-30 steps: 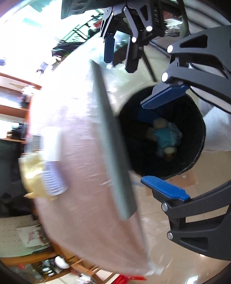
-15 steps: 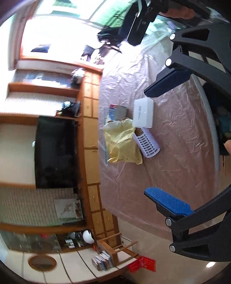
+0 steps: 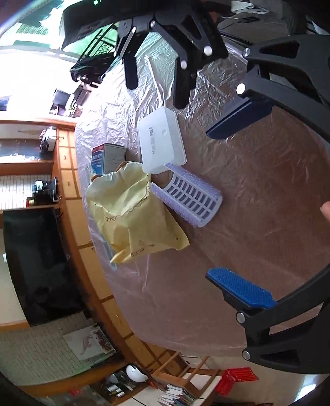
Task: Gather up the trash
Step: 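Move both tools back over the remaining trash on the table, then grasp the lavender hair roller with left tool while right grasps white plastic box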
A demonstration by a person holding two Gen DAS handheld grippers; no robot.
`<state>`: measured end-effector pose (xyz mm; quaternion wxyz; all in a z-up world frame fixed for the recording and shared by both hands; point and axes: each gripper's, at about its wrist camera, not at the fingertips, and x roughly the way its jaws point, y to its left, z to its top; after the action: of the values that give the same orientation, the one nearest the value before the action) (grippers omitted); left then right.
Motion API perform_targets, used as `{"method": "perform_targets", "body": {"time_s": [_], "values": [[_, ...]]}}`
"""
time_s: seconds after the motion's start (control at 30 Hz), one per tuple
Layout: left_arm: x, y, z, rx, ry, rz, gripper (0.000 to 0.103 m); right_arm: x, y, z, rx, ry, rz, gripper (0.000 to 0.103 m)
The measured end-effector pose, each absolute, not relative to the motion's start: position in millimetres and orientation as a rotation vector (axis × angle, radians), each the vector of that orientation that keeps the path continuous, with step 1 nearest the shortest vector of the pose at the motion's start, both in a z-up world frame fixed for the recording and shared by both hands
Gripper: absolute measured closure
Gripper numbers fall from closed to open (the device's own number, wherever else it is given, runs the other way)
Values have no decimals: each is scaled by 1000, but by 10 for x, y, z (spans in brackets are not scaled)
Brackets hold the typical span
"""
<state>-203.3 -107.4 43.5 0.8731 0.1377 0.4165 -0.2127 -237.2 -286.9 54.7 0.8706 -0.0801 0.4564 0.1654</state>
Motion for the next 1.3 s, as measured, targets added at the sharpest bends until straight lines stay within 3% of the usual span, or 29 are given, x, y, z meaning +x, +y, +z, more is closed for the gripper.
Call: {"method": "perform_targets", "body": {"time_s": [0.27,0.33,0.53,0.67,0.77,1.2,1.27,1.3], "values": [[-1782,-1163,298,335,906,-588,4,-2045,-2787,300,-257,1019,489,10],[-1734,-1169,270,342,914,-607,12,-1996,-2779,263,-263,1029,516,11],[-1605,-1132,175,303,966,-670,22,-1954,-2762,270,-250,1024,575,13],[-1584,-1121,122,287,993,-699,32,-1926,-2700,287,-244,1028,619,19],[-1587,-1108,121,259,1006,-721,45,-1910,-2638,318,-241,1033,652,26],[-1552,-1020,173,205,1013,-672,55,-2067,-2651,415,-208,1047,644,39],[-1559,-1006,173,196,1014,-665,55,-2128,-2622,433,-228,1026,641,39],[-1556,-994,175,188,1016,-665,55,-2141,-2611,438,-226,1020,641,34]]}}
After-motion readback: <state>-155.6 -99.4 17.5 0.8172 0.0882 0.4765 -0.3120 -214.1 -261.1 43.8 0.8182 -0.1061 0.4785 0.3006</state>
